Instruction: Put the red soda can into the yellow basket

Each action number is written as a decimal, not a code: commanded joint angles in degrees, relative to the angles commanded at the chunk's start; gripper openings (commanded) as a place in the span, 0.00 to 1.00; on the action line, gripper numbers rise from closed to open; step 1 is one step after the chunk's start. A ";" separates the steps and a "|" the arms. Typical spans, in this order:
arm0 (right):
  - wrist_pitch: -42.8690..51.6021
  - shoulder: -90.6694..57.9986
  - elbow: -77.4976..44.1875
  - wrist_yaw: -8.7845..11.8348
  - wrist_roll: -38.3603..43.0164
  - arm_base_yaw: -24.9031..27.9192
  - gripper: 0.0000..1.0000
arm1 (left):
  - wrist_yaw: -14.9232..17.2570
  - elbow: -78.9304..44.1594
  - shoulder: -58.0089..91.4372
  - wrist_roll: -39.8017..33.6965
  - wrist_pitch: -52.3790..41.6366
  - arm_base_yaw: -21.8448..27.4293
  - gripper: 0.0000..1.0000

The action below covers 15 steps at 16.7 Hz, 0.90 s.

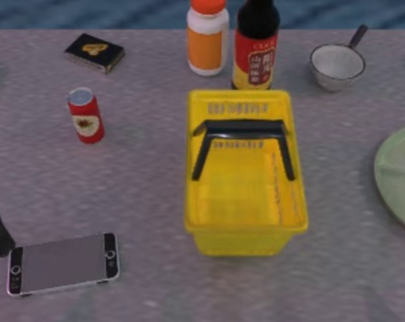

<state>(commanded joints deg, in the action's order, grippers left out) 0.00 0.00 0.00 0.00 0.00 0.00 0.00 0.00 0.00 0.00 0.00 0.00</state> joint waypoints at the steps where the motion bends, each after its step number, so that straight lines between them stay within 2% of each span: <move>1: 0.00 0.00 0.00 0.00 0.00 0.00 1.00 | 0.00 0.00 0.00 0.00 0.00 0.00 1.00; 4: 0.00 0.00 0.00 0.00 0.00 0.00 1.00 | 0.13 -1.47 1.56 0.44 -1.19 0.27 1.00; 7: 0.00 0.00 0.00 0.00 0.00 0.00 1.00 | 0.70 -7.52 8.14 2.25 -6.15 1.40 1.00; 11: 0.00 0.00 0.00 0.00 0.00 0.00 1.00 | 1.87 -21.36 23.81 6.42 -17.58 3.85 1.00; 15: 0.00 0.00 0.00 0.00 0.00 0.00 1.00 | 2.91 -39.64 45.51 11.93 -32.92 6.53 1.00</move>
<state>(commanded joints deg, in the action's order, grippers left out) 0.00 0.00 0.00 0.00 0.00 0.00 2.91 -39.64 45.51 11.93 -32.92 6.53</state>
